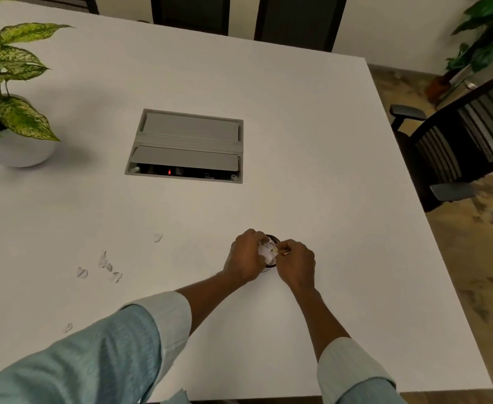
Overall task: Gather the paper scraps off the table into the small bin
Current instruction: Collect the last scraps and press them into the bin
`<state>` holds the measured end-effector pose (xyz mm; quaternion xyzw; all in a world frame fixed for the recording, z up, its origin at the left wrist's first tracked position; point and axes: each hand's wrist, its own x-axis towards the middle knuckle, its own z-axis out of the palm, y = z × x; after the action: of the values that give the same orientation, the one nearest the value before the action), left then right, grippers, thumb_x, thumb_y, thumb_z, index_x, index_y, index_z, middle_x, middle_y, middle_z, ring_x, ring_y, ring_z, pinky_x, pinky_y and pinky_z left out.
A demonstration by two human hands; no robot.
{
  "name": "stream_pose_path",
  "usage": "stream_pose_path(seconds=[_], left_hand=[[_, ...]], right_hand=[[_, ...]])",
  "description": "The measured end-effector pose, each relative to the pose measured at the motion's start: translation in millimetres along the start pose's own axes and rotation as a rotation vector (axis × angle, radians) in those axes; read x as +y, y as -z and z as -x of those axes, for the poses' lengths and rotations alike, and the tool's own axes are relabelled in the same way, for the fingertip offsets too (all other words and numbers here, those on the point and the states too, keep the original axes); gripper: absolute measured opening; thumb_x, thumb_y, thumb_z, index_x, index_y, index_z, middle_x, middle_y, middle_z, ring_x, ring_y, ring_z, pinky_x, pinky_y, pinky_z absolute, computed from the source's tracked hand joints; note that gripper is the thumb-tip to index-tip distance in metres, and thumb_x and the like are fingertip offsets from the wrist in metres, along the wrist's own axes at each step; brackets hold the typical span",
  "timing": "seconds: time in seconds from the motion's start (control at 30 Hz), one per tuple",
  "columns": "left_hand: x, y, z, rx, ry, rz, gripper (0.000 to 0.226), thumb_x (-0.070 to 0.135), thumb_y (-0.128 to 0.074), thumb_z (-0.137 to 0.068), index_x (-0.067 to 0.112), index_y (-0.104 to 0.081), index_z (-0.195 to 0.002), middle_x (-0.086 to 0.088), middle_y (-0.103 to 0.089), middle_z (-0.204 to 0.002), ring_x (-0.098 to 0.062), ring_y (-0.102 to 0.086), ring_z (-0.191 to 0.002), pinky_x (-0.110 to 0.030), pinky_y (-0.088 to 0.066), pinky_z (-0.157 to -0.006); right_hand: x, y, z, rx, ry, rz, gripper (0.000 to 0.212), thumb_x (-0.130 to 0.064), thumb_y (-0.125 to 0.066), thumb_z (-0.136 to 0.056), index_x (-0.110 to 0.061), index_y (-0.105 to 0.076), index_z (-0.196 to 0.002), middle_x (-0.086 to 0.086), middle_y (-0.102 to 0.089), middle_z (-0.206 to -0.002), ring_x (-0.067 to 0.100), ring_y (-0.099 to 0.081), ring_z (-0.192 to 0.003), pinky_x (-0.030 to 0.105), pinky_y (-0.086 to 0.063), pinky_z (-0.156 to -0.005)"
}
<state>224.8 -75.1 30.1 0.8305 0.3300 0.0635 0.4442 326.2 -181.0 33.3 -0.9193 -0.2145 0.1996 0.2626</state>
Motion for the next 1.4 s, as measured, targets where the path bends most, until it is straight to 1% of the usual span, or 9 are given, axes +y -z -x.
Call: stream_pose_path(seconds=[0.2, 0.4, 0.5, 0.63, 0.87, 1.03, 1.1, 1.23, 1.4], left_hand=[[-37, 9, 30, 0.075, 0.029, -0.048, 0.037, 0.010, -0.073, -0.081, 0.025, -0.065, -0.114, 0.008, -0.062, -0.116, -0.014, -0.061, -0.106, -0.036, -0.055, -0.085], [-105, 22, 72, -0.230, 0.109, -0.475, 0.062, 0.019, -0.069, -0.087, 0.017, -0.044, -0.144, 0.000, -0.037, -0.154, -0.024, -0.036, -0.145, -0.041, -0.052, -0.100], [-131, 21, 91, -0.404, 0.093, -0.655, 0.089, 0.026, -0.069, -0.091, 0.006, -0.017, -0.160, -0.012, 0.005, -0.173, -0.030, 0.001, -0.161, -0.044, -0.026, -0.126], [-143, 18, 104, -0.470, 0.079, -0.733, 0.115, 0.027, -0.076, -0.089, 0.008, 0.013, -0.161, -0.008, 0.036, -0.165, -0.027, 0.028, -0.155, -0.051, -0.006, -0.130], [-135, 21, 101, -0.496, 0.098, -0.740, 0.121, 0.022, -0.079, -0.088, 0.007, 0.017, -0.160, -0.010, 0.035, -0.165, -0.029, 0.027, -0.155, -0.054, -0.006, -0.130], [-132, 22, 103, -0.482, 0.112, -0.725, 0.119, 0.017, -0.079, -0.087, 0.007, 0.014, -0.161, -0.010, 0.032, -0.167, -0.028, 0.025, -0.156, -0.055, -0.005, -0.129], [-132, 22, 103, -0.472, 0.111, -0.718, 0.117, 0.016, -0.078, -0.088, 0.007, 0.014, -0.161, -0.010, 0.031, -0.167, -0.028, 0.025, -0.156, -0.055, -0.005, -0.129], [-134, 26, 104, -0.486, 0.090, -0.699, 0.116, 0.007, -0.077, -0.088, 0.007, 0.013, -0.161, -0.009, 0.031, -0.167, -0.027, 0.026, -0.156, -0.054, -0.004, -0.130], [-139, 38, 102, -0.504, 0.042, -0.648, 0.107, 0.005, -0.074, -0.088, 0.006, 0.003, -0.163, -0.008, 0.025, -0.170, -0.025, 0.020, -0.158, -0.050, -0.010, -0.130]], right_hand=[[6, -7, 13, 0.002, 0.229, 0.141, 0.034, -0.010, -0.061, -0.089, -0.021, -0.066, -0.120, 0.001, -0.063, -0.116, 0.023, -0.057, -0.113, 0.041, -0.055, -0.085], [15, -23, 23, -0.057, 0.512, 0.368, 0.043, -0.019, -0.059, -0.090, -0.024, -0.060, -0.133, -0.001, -0.059, -0.143, 0.018, -0.051, -0.135, 0.043, -0.032, -0.117], [22, -34, 21, -0.119, 0.513, 0.530, 0.046, -0.038, -0.037, -0.105, -0.025, -0.049, -0.147, -0.001, -0.044, -0.158, 0.012, -0.032, -0.151, 0.049, -0.009, -0.127], [26, -40, 15, -0.204, 0.509, 0.693, 0.061, -0.051, -0.011, -0.106, -0.023, -0.039, -0.153, 0.001, -0.035, -0.164, 0.014, -0.023, -0.155, 0.056, 0.000, -0.126], [8, -35, 8, -0.260, 0.442, 0.612, 0.053, -0.050, -0.022, -0.107, -0.027, -0.044, -0.150, -0.004, -0.040, -0.161, 0.009, -0.025, -0.154, 0.056, 0.004, -0.125], [0, -30, 25, -0.004, 0.477, 0.488, 0.030, -0.036, -0.049, -0.104, -0.022, -0.068, -0.122, -0.001, -0.069, -0.129, 0.017, -0.057, -0.131, 0.053, -0.020, -0.122], [-1, -33, 32, 0.059, 0.497, 0.456, 0.031, -0.036, -0.047, -0.102, -0.021, -0.072, -0.111, -0.001, -0.074, -0.116, 0.018, -0.064, -0.121, 0.053, -0.027, -0.118], [7, -41, 39, -0.029, 0.461, 0.507, 0.034, -0.039, -0.044, -0.106, -0.020, -0.070, -0.117, -0.001, -0.073, -0.120, 0.016, -0.062, -0.124, 0.050, -0.020, -0.123], [7, -41, 45, 0.168, 0.512, 0.414, 0.022, -0.015, -0.065, -0.095, -0.013, -0.070, -0.116, 0.009, -0.074, -0.114, 0.027, -0.067, -0.112, 0.054, -0.035, -0.114]])
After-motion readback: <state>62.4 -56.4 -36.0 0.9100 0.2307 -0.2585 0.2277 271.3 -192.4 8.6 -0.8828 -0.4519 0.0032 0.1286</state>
